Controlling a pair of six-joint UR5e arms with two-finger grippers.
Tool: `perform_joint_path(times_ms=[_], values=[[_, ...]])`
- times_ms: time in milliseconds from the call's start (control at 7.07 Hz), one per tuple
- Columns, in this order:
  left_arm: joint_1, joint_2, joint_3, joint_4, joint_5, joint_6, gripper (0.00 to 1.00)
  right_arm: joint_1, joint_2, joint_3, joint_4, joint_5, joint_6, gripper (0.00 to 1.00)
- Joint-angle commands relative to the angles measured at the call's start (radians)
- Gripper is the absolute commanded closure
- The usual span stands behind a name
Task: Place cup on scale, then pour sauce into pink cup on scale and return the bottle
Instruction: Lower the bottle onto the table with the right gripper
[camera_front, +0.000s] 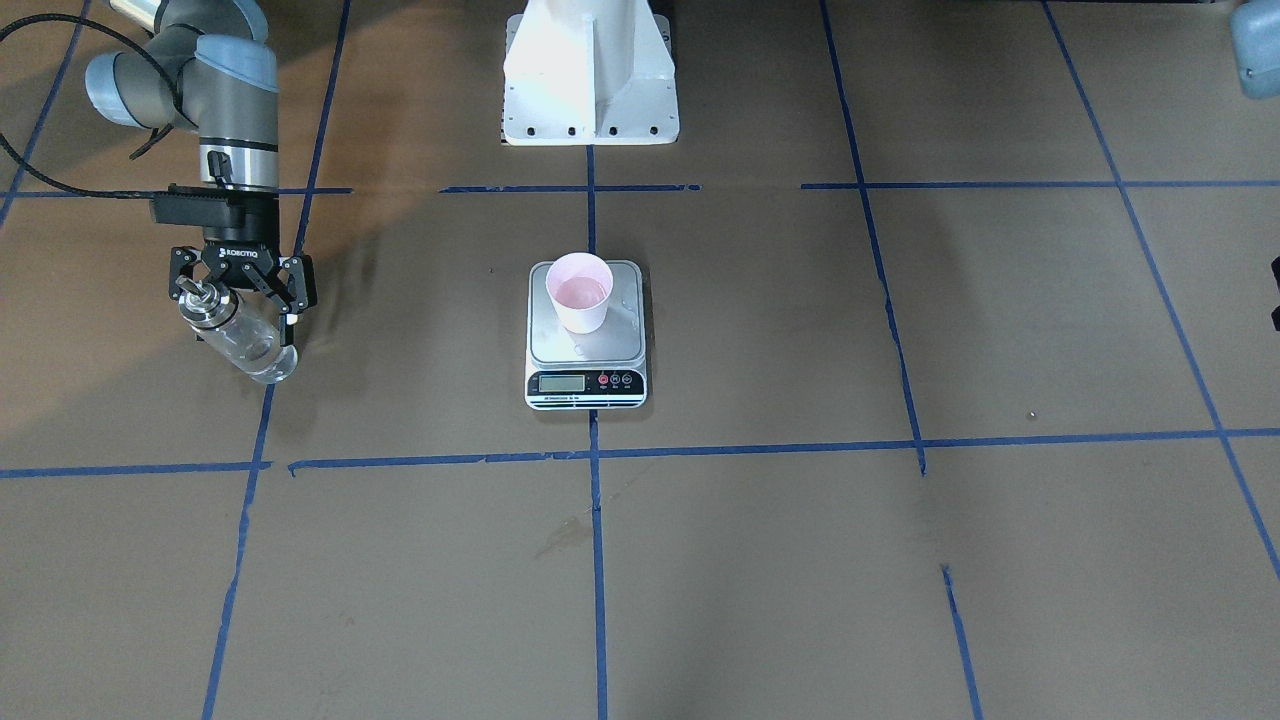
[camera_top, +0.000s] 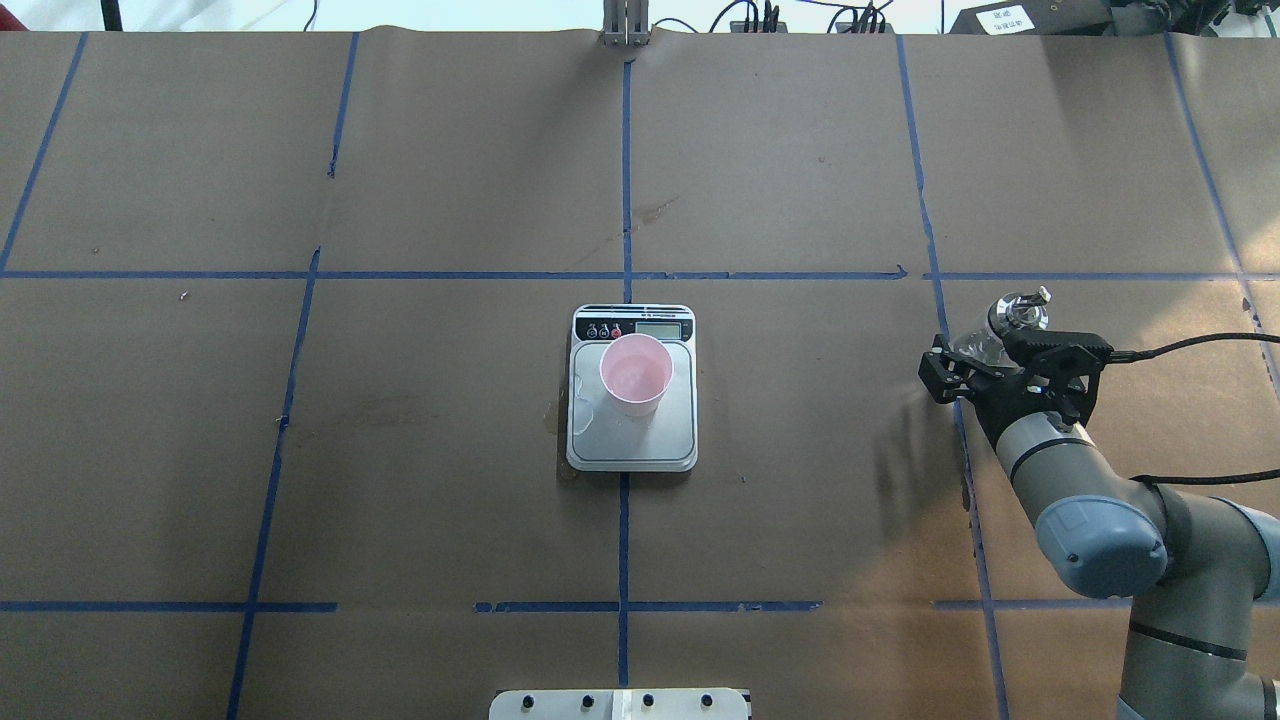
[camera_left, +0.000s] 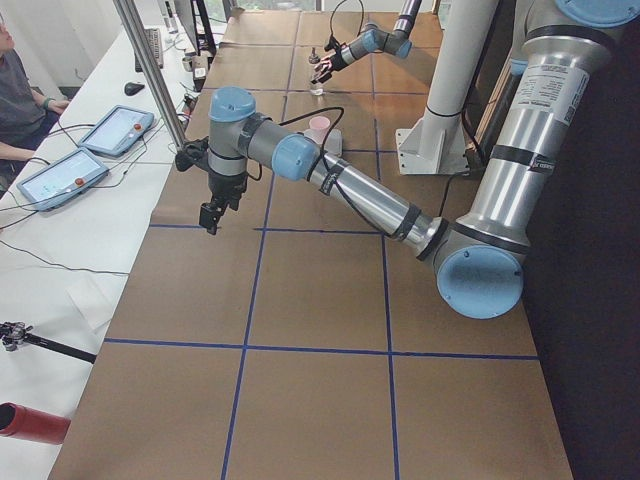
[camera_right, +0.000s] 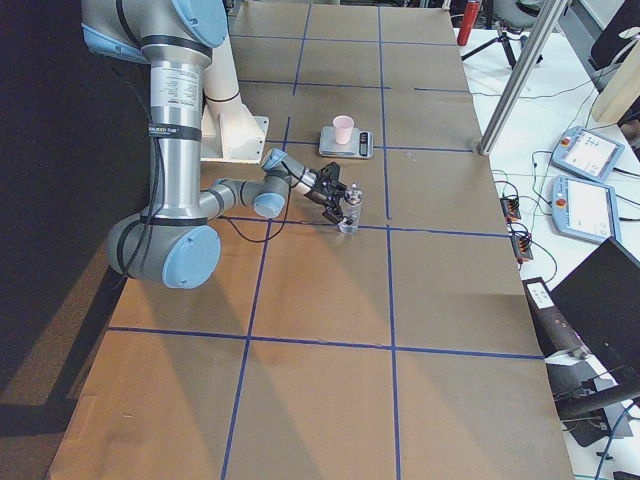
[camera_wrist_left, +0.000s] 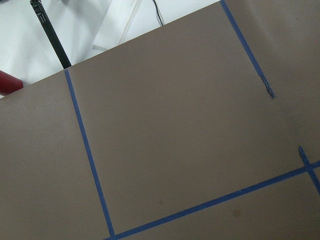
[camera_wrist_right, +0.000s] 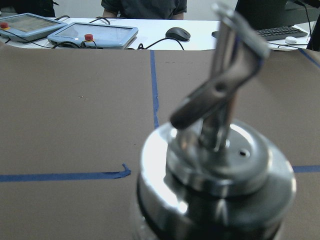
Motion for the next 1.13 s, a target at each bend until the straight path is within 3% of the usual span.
perform_joint_path(times_ms=[0, 283, 565, 990], values=[[0.0, 0.0, -0.003, 0.0, 0.001, 0.0, 0.0, 0.004, -0.006, 0.021, -0.005, 0.072, 0.0, 0.0], [0.0, 0.0, -0.008, 0.0, -0.001, -0.002, 0.0, 0.006, -0.096, 0.099, -0.011, 0.167, -0.001, 0.0], [-0.001, 0.002, -0.014, 0.0, -0.001, -0.002, 0.0, 0.006, -0.13, 0.262, -0.255, 0.299, -0.002, 0.0], [-0.003, 0.005, -0.017, 0.0, 0.001, -0.002, 0.0, 0.099, -0.12, 0.414, -0.562, 0.659, -0.047, 0.0]])
